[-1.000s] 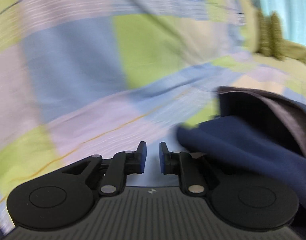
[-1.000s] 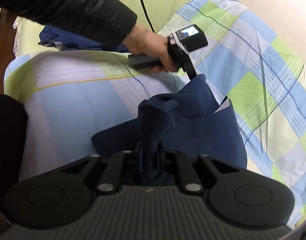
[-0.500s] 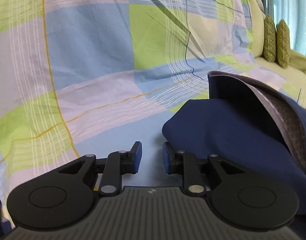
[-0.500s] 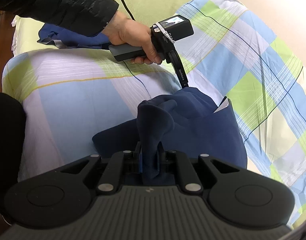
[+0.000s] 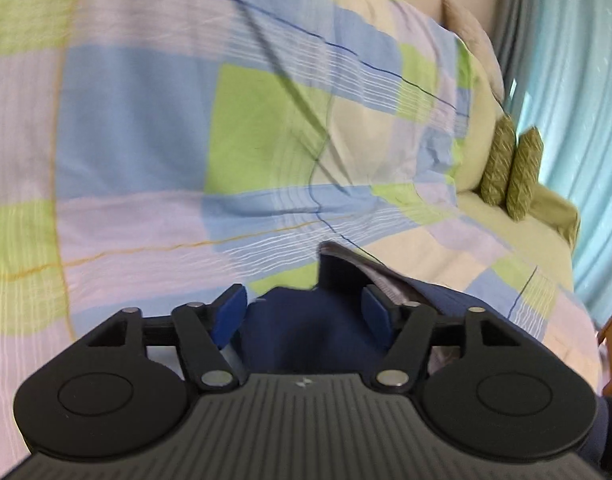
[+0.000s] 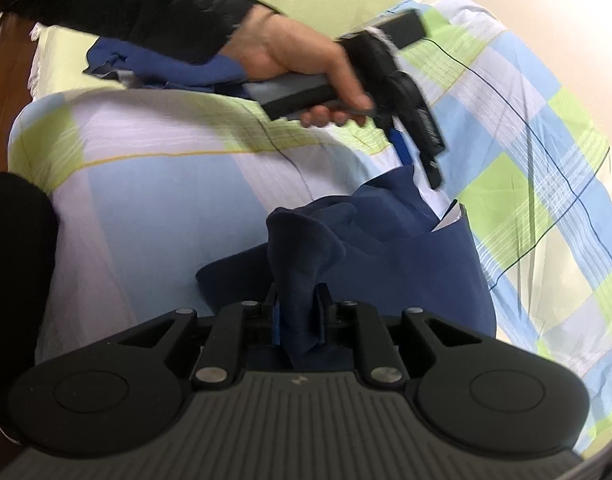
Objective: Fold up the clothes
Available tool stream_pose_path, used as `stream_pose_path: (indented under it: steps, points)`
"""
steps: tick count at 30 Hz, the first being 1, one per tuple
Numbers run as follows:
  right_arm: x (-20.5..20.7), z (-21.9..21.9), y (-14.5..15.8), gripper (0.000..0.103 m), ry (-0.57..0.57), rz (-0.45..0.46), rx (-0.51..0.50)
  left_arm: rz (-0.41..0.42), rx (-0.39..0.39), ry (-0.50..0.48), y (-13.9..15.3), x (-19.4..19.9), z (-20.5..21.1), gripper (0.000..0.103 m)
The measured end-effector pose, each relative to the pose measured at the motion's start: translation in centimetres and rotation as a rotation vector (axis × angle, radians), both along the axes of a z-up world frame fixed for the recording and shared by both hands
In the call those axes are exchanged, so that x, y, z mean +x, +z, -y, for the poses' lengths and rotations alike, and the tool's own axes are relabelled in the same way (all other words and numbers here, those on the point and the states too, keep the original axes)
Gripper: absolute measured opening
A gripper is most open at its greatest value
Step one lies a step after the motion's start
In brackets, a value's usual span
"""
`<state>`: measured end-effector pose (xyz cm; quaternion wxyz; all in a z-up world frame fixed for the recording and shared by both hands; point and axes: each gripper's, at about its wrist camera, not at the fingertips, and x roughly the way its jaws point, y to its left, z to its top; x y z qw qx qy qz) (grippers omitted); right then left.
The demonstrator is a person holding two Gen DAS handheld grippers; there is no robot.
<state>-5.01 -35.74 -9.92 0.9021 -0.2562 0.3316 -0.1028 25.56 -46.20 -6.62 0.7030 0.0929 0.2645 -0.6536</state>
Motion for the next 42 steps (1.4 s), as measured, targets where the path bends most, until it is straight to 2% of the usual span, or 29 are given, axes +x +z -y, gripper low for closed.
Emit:
stream_pose_path:
  steps: [6, 10, 12, 13, 14, 15, 16, 18, 20, 21, 22, 23, 25, 28, 29, 30, 33, 34, 36, 39, 42]
  points:
    - [0.0, 0.0, 0.0, 0.014, 0.004, 0.011, 0.014, -0.053, 0.057, 0.085, -1.6, 1.7, -1.9, 0.066]
    - [-0.2, 0.7, 0.4, 0.013, -0.01, 0.055, 0.072, -0.142, 0.096, 0.109, -3.1, 2.9, -2.7, 0.066]
    - [-0.3, 1.1, 0.8, 0.012, -0.017, 0.081, 0.105, -0.226, 0.11, 0.09, -4.1, 3.2, -2.2, 0.066]
    - [-0.4, 1.3, 1.0, 0.011, -0.02, 0.093, 0.111, -0.236, 0.097, 0.07, -4.2, 2.9, -1.9, 0.059]
    - [-0.6, 1.4, 1.2, 0.011, -0.021, 0.104, 0.117, -0.238, 0.08, 0.049, -4.2, 2.6, -1.6, 0.034]
    - [-0.7, 1.6, 1.4, 0.01, -0.022, 0.114, 0.123, -0.23, 0.063, 0.033, -3.8, 2.2, -1.2, 0.015]
    - [-1.0, 1.9, 2.0, 0.01, -0.029, 0.146, 0.15, -0.218, 0.045, 0.02, -3.2, 1.8, -0.8, 0.007]
    - [-2.0, 3.1, 3.3, 0.009, -0.052, 0.224, 0.216, -0.228, -0.016, -0.018, -1.5, 1.0, 0.7, 0.007]
    - [-4.1, 5.5, 5.4, 0.009, -0.116, 0.361, 0.317, -0.231, -0.067, -0.059, 0.5, 0.0, 2.9, 0.007]
    - [-5.6, 7.2, 6.3, 0.008, -0.165, 0.441, 0.384, -0.221, -0.086, -0.081, 1.5, -0.6, 4.2, 0.009]
    - [-7.2, 8.9, 7.2, 0.008, -0.219, 0.523, 0.456, -0.212, -0.104, -0.102, 2.5, -1.2, 5.5, 0.025]
    - [-8.6, 10.4, 7.7, 0.008, -0.27, 0.59, 0.504, -0.2, -0.117, -0.113, 3.3, -1.7, 6.4, 0.051]
    - [-12.8, 13.7, 8.3, 0.008, -0.437, 0.75, 0.563, -0.172, -0.135, -0.126, 4.7, -2.6, 8.0, 0.065]
    - [-17.6, 17.1, 7.5, 0.008, -0.648, 0.87, 0.615, -0.113, -0.147, -0.138, 6.3, -3.4, 9.4, 0.066]
    - [-19.4, 18.6, 6.4, 0.008, -0.737, 0.891, 0.66, -0.08, -0.144, -0.128, 6.6, -3.6, 9.5, 0.068]
    - [-21.2, 20.2, 5.2, 0.008, -0.83, 0.907, 0.711, -0.061, -0.127, -0.124, 6.3, -3.7, 9.6, 0.069]
    - [-23.6, 23.2, 1.1, 0.008, -0.988, 0.887, 0.896, -0.024, -0.056, -0.124, 5.1, -3.9, 10.1, 0.071]
    - [-24.0, 23.7, 0.0, 0.008, -1.015, 0.876, 0.938, -0.011, -0.032, -0.124, 4.6, -4.0, 10.3, 0.071]
    - [-24.1, 23.9, -1.2, 0.008, -1.03, 0.864, 0.958, 0.033, 0.024, -0.154, 3.6, -4.7, 11.0, 0.071]
    - [-23.9, 23.6, -1.6, 0.008, -0.991, 0.836, 0.88, 0.166, 0.131, -0.276, 1.7, -7.8, 14.3, 0.071]
    - [-23.6, 23.0, -1.3, 0.008, -0.955, 0.803, 0.81, 0.237, 0.18, -0.368, 0.6, -9.8, 17.7, 0.071]
